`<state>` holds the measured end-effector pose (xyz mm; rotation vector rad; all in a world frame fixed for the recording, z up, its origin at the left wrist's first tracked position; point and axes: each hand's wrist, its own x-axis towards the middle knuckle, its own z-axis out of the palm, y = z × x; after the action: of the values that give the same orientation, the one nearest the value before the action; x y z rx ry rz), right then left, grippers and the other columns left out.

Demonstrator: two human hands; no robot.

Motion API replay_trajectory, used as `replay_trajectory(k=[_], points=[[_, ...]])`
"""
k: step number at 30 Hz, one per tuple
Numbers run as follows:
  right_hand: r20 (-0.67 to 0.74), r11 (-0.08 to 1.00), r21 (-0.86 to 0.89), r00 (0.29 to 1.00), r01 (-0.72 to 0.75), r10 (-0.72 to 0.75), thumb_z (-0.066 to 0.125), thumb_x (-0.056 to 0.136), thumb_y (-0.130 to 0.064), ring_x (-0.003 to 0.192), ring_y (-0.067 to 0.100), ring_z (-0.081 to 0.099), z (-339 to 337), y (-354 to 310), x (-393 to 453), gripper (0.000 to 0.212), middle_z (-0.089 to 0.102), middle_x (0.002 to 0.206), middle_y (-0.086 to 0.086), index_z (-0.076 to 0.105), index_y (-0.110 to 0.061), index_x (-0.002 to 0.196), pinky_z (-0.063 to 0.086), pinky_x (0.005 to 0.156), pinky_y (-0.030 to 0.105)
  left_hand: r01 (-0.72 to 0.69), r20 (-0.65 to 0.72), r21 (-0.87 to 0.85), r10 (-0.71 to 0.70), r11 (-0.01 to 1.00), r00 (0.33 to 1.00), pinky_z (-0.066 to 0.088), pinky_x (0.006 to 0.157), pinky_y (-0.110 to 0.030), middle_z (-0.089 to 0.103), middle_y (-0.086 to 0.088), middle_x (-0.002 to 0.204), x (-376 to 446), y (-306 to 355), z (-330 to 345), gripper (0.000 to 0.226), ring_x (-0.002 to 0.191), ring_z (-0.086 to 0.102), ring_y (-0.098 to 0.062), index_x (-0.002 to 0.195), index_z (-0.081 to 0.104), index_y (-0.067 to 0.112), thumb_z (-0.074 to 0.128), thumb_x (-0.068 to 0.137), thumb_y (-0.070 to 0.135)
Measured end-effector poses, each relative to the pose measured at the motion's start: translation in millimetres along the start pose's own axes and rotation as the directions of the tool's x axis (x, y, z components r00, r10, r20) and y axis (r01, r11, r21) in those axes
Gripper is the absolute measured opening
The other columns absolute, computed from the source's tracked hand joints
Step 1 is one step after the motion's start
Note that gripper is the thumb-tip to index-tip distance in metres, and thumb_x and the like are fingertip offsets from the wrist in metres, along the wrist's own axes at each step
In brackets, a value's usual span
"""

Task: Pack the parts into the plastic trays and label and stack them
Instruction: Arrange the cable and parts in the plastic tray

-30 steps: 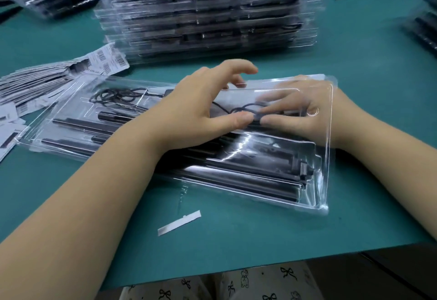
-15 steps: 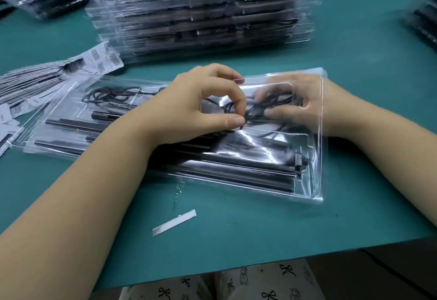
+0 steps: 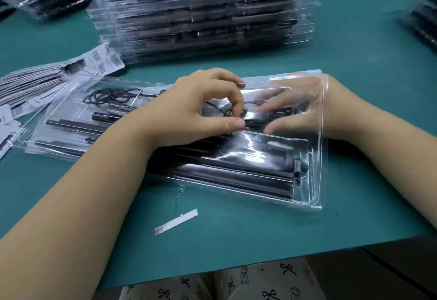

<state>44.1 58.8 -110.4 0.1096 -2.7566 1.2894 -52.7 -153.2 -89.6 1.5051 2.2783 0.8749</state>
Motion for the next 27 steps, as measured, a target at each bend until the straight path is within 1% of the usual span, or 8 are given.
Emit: replay_trajectory(k=[2,6,11,13,17,20,23,27], points=[[-0.042,0.999,0.034,0.999,-0.011,0.012,0.077,0.047,-0.064,0.09,0.013,0.066,4.7,-2.9,1.6,0.044,0.073,0.089,-0.004,0.077,-0.029,0.075,0.052,0.084,0.036,0.003,-0.001,-0.005,-0.003,1.0,1.0,0.03,0.105,-0.025,0.052,0.014,0.125,-0.1,0.3,-0.5,0.01,0.123,0.043,0.003,0.079,0.059,0.036,0.064,0.077,0.045],[-0.064,0.996,0.09,0.998,-0.022,0.028,0.082,0.058,-0.047,0.081,0.009,0.068,7.8,-6.1,5.6,0.02,0.073,0.08,-0.007,0.076,-0.035,0.072,0.054,0.077,0.029,0.036,-0.021,-0.011,-0.036,0.999,0.999,0.034,0.102,-0.021,0.053,0.022,0.122,-0.5,0.9,-2.8,0.029,0.12,0.044,0.003,0.102,0.053,0.039,0.063,0.077,0.048],[-0.132,0.992,0.053,0.984,-0.112,0.118,0.074,0.061,-0.053,0.078,0.021,0.067,12.7,-4.2,13.9,0.031,0.072,0.075,0.002,0.074,-0.023,0.068,0.054,0.075,0.043,0.092,-0.011,0.106,-0.091,0.99,0.996,0.031,0.106,-0.034,0.045,0.023,0.131,1.7,0.5,-0.7,0.084,0.122,0.042,-0.003,0.145,0.021,0.044,0.048,0.07,0.069],[-0.131,0.993,0.036,0.985,-0.112,0.115,0.073,0.062,-0.053,0.077,0.022,0.066,13.8,-5.1,14.0,0.028,0.071,0.074,0.002,0.073,-0.025,0.067,0.054,0.073,0.045,0.082,0.006,0.16,-0.084,0.984,0.996,0.027,0.11,-0.038,0.042,0.021,0.139,2.6,-1.6,0.3,0.085,0.128,0.036,-0.004,0.147,0.022,0.04,0.041,0.07,0.072],[-0.141,0.994,0.071,0.986,-0.081,0.091,0.081,0.069,-0.035,0.066,0.011,0.058,13.2,-7.5,10.4,0.021,0.067,0.072,-0.003,0.068,-0.019,0.069,0.046,0.063,0.022,0.064,0.064,0.337,-0.09,0.939,0.994,0.018,0.107,-0.031,0.026,0.024,0.149,5.6,-7.7,4.2,0.081,0.132,0.028,-0.009,0.148,0.009,0.043,0.021,0.074,0.074],[-0.127,0.996,-0.09,0.992,-0.003,-0.008,0.077,0.064,-0.048,0.076,0.017,0.054,13.1,-11.3,11.0,0.048,0.061,0.076,0.009,0.065,-0.003,0.074,0.043,0.069,0.031,0.019,0.071,0.364,-0.048,0.931,0.996,0.014,0.097,-0.024,0.014,0.039,0.139,3.7,-6.6,6.8,0.064,0.126,0.028,-0.007,0.136,-0.006,0.057,0.017,0.078,0.072],[-0.073,0.995,-0.096,0.997,0.026,-0.033,0.078,0.072,-0.038,0.073,0.027,0.052,11.1,-13.2,11.2,0.045,0.058,0.071,0.016,0.065,0.005,0.07,0.041,0.065,0.038,0.005,0.023,0.258,-0.011,0.966,1.0,0.018,0.107,-0.033,0.022,0.028,0.148,-0.3,-2.3,5.5,0.056,0.126,0.033,-0.01,0.134,0.008,0.061,0.027,0.081,0.068],[-0.173,0.996,0.061,0.982,-0.07,0.08,0.078,0.071,-0.032,0.06,-0.001,0.049,14.2,-11.1,7.9,0.02,0.055,0.058,-0.017,0.069,-0.018,0.061,0.034,0.058,0.017,-0.058,-0.091,0.301,0.089,0.952,0.992,0.024,0.113,-0.043,0.04,0.003,0.147,-0.9,4.2,6.2,0.057,0.131,0.037,-0.024,0.14,0.035,0.036,0.043,0.086,0.055]])
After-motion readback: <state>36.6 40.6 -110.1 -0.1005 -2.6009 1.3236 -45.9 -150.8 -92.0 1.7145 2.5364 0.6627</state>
